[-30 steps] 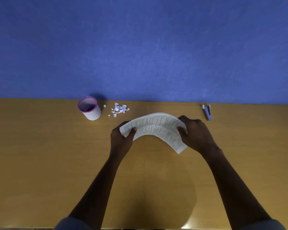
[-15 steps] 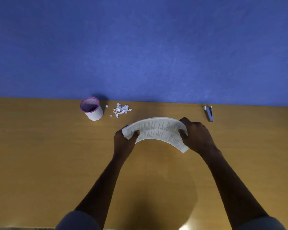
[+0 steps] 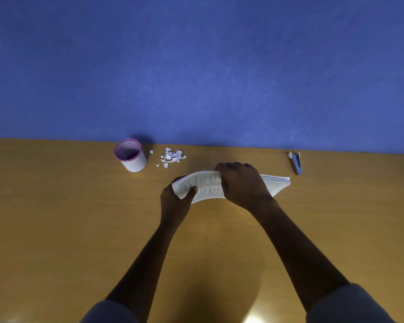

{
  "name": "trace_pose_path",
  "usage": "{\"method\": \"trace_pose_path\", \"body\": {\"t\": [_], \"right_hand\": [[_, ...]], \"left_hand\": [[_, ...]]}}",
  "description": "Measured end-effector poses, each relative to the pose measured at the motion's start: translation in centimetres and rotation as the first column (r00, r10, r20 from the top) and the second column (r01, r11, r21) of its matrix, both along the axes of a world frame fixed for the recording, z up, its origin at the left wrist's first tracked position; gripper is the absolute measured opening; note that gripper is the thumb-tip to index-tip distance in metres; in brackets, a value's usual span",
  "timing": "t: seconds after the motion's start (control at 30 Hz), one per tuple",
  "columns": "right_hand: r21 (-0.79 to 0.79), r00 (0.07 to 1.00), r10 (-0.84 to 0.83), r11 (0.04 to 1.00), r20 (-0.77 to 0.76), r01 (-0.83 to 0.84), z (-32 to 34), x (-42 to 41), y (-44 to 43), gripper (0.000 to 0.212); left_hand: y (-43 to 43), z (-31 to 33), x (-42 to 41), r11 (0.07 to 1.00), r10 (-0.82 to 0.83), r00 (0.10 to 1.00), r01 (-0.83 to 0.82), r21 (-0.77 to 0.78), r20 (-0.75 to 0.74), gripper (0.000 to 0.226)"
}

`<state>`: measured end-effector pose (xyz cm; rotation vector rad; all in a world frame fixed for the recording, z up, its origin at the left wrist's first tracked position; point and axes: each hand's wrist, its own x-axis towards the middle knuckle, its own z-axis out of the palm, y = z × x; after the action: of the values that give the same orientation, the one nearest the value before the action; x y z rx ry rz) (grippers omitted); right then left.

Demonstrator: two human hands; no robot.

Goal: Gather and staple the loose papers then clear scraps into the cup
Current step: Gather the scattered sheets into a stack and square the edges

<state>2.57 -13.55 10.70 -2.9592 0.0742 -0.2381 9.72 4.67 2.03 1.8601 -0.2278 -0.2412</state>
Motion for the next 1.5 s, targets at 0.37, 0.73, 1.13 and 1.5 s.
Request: {"method": "trace_pose_path", "body": {"t": [0.37,0.73,1.13,1.5], "right_hand": [[0.493,0.931,-0.252,0.865,0.265,0.094,2.6,-2.5,-3.1,0.018],[0.923,0.823,-0.568,0.33,0.028,0.197,-2.1,-5.1,-3.6,0.016],[0.941,0.782,-0.623,0.261,-0.006,0.215,-6.0,-5.9,-2.2,0.034],[0.926,0.797,-0.604,0.314,0.025,0.209,-5.5,-5.5,-3.0,0.046]], "left_hand": [[1.3,0.9,0.6,0.928,0.018,0.916,-0.165,-0.335,-0.402,0.096],[0.4,4.6,0.9,0.957,-0.164,0.968,0.11,-0.267,-0.19,0.026],[0.2,2.2,-1.0,0.992,-0.119,0.992,0.121,-0.032,0.05,0.025],[0.1,2.2,-0.1,0.991,-0.111,0.991,0.116,-0.063,0.077,0.033]]}}
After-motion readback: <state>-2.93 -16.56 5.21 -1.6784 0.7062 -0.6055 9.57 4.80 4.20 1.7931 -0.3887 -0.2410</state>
